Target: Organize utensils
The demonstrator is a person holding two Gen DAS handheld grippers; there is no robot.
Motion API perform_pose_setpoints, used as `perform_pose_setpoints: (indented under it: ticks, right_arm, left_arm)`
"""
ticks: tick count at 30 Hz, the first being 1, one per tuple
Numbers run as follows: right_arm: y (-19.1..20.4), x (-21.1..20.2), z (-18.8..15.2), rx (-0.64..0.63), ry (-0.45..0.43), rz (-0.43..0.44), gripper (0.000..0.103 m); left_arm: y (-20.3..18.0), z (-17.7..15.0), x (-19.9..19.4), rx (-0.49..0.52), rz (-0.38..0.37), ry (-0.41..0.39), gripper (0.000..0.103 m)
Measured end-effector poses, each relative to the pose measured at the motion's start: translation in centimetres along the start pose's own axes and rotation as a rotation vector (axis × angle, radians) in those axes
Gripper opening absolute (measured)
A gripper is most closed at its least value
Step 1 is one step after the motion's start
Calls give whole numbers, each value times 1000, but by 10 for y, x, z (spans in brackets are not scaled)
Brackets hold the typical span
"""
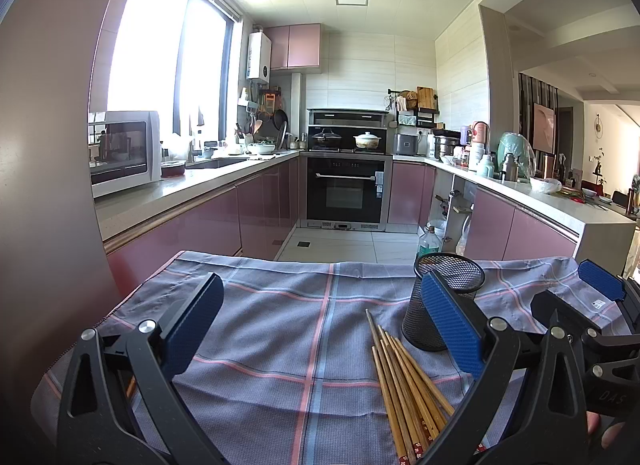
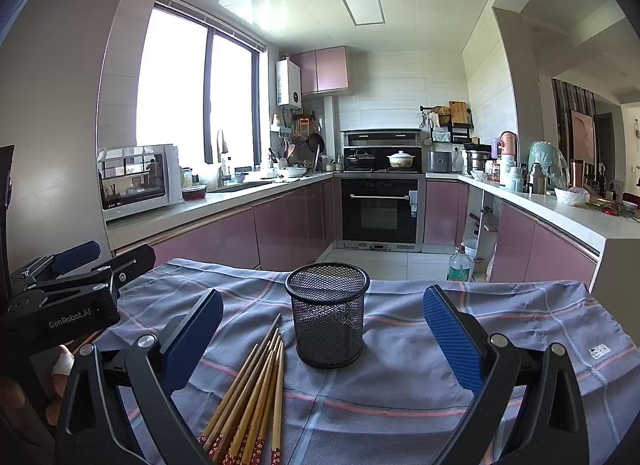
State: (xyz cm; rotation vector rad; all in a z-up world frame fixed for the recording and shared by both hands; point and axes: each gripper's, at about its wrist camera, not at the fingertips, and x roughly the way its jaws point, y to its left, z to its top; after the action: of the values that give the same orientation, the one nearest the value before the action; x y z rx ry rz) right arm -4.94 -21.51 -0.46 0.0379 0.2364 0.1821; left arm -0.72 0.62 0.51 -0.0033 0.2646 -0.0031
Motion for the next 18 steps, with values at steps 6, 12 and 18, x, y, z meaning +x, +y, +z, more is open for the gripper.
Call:
perform_pose_setpoints:
  ticks: [6, 12, 18]
  right_arm:
    - [1, 1, 0, 1, 3, 3, 96]
    - [0, 1, -1, 3, 6, 7, 96]
    - [-2, 0, -1, 5, 1, 5, 96]
  left_arm:
    - [0, 0, 0, 0, -1, 2, 97]
    - [0, -2, 1, 0, -2, 6, 97]
    - [0, -2, 2, 0, -2, 7, 97]
